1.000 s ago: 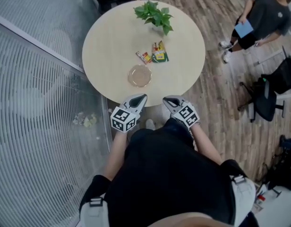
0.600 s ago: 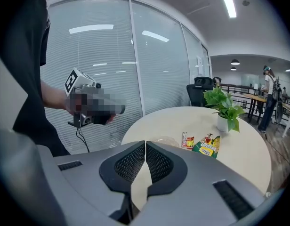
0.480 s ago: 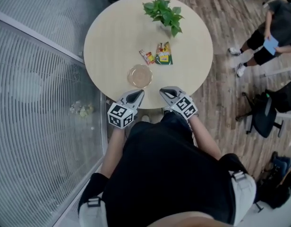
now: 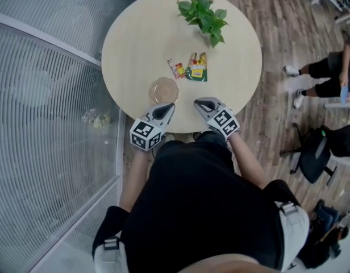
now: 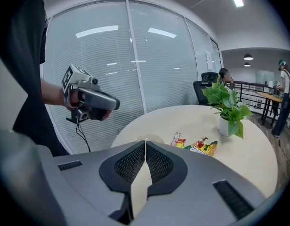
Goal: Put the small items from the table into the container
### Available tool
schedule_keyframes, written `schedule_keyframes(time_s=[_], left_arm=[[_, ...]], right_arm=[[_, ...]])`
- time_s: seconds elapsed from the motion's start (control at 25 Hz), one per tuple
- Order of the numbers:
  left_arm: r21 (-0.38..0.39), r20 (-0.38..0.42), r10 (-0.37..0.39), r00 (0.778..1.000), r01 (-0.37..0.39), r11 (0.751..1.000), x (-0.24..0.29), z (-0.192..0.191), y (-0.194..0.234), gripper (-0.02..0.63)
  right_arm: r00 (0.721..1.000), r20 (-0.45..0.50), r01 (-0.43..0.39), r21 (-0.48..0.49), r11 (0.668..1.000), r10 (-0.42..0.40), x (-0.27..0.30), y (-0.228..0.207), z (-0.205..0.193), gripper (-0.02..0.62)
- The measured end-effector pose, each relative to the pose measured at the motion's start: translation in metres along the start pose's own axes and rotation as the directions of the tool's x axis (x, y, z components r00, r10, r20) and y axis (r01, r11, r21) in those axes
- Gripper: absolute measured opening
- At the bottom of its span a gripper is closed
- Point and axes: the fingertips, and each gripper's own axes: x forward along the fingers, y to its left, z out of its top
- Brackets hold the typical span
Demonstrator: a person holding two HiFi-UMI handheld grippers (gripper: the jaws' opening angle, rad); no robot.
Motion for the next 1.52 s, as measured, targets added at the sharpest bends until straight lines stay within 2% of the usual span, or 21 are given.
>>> schedule_keyframes(time_s=[0.44, 0.84, 1.04, 1.28, 1.4, 1.44, 1.52], left_arm=[[-0.108, 0.028, 0.153, 0.988, -0.149, 0.983, 0.003, -0.015, 0.008, 0.0], [-0.189, 0.012, 0.179, 0.984, -0.173, 0.967, 0.0, -0.038, 0.018, 0.0], [-0.21, 0.003, 0.205, 0.979, -0.2, 0.957, -0.002, -0.044, 0.021, 0.0], [-0.245, -0.02, 0.259, 0.966, -0.256, 0.935, -0.002, -0.055, 0.027, 0.0], [-0.268, -0.024, 0.286, 0.958, -0.281, 0.922, 0.002, -0.057, 0.028, 0.0], [-0.273, -0.024, 0.29, 0.957, -0.285, 0.919, 0.003, -0.057, 0.028, 0.0], [-0.283, -0.026, 0.292, 0.956, -0.287, 0.915, 0.008, -0.058, 0.028, 0.0]], right_arm=[[0.992, -0.072, -0.111, -0.056, 0.992, 0.107, 0.011, -0.04, -0.016, 0.025], [0.987, -0.148, -0.07, -0.059, 0.996, 0.061, 0.03, -0.073, -0.034, 0.025], [0.977, -0.205, -0.08, -0.127, 0.989, 0.052, 0.05, -0.1, -0.039, 0.026], [0.95, -0.3, -0.15, -0.198, 0.969, 0.086, 0.078, -0.137, -0.051, 0.028], [0.941, -0.336, -0.128, -0.276, 0.953, 0.029, 0.09, -0.165, -0.054, 0.028], [0.942, -0.336, -0.109, -0.302, 0.947, 0.002, 0.095, -0.175, -0.053, 0.036], [0.939, -0.342, -0.087, -0.334, 0.939, -0.034, 0.104, -0.191, -0.052, 0.138]])
